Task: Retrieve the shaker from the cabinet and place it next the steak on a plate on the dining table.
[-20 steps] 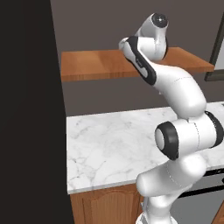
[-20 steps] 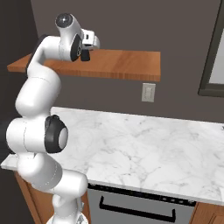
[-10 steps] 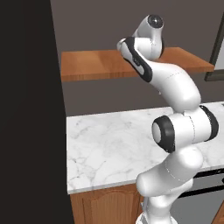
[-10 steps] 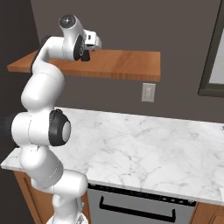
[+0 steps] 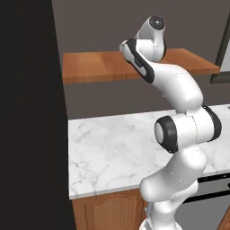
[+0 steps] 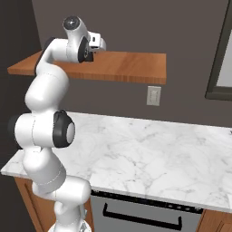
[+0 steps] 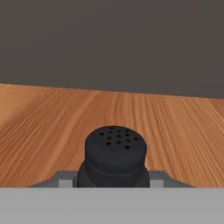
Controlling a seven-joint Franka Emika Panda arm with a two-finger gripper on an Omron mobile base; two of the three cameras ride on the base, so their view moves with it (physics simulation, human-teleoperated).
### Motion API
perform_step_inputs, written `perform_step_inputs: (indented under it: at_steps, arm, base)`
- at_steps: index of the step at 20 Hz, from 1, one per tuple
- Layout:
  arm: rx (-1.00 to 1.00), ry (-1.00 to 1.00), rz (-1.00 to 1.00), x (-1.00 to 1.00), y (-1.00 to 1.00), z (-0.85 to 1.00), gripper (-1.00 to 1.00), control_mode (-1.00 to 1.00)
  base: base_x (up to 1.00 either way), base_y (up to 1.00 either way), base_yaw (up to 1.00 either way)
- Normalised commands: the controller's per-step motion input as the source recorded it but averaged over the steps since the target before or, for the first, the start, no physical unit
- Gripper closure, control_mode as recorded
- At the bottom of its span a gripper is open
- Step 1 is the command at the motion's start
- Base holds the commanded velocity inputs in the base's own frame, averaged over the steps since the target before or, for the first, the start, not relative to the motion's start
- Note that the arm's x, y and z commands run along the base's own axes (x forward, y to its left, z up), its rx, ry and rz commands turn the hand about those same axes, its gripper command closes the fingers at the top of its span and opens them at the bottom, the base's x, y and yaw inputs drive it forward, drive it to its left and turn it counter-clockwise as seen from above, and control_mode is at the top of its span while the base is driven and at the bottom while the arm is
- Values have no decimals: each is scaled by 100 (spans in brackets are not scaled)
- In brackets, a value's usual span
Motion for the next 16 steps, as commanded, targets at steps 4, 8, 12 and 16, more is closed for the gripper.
perform_step_inputs:
  at_steps: [4,8,12,16]
  arm:
    - [0,0,0,0,0,0,100,-100]
    - [0,-4,7,-26,0,-6,100,-100]
    - [0,-10,20,-80,0,-4,100,-100]
    - [0,-15,20,-98,-7,0,100,-100]
  base:
    - [0,0,0]
    - [0,0,0]
    - [0,0,0]
    - [0,0,0]
